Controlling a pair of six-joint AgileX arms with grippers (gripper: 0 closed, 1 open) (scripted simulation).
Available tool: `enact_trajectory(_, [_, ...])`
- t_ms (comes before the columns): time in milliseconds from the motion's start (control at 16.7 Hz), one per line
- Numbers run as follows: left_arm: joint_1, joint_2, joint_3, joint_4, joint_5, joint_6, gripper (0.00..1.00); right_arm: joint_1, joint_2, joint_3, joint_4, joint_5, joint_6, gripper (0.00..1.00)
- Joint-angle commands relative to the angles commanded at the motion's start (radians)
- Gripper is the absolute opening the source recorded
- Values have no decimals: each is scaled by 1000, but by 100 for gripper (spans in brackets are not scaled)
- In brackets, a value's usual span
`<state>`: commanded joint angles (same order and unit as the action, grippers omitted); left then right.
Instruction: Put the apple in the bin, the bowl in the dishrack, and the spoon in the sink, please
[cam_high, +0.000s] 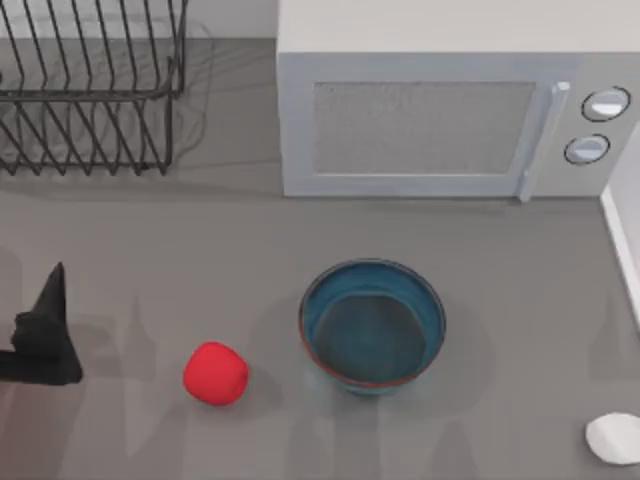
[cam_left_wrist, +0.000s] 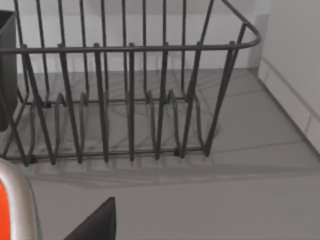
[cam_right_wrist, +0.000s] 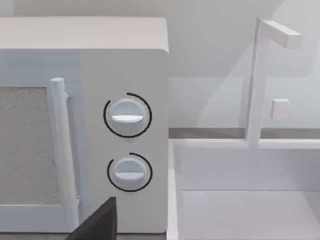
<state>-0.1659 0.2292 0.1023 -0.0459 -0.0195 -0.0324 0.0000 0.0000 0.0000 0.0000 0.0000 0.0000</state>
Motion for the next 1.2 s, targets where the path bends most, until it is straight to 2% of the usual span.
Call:
enact_trajectory(480, [-324, 638, 187, -86, -36, -59, 100, 0, 0, 0, 0, 0, 0, 100])
enact_trajectory(660, [-422, 817, 247, -112, -47, -78, 100, 0, 0, 0, 0, 0, 0, 100])
enact_trajectory(900, [-500, 917, 296, -132, -57, -93, 100, 0, 0, 0, 0, 0, 0, 100])
enact_trajectory(1200, [-498, 917, 294, -128, -56, -92, 100, 0, 0, 0, 0, 0, 0, 100])
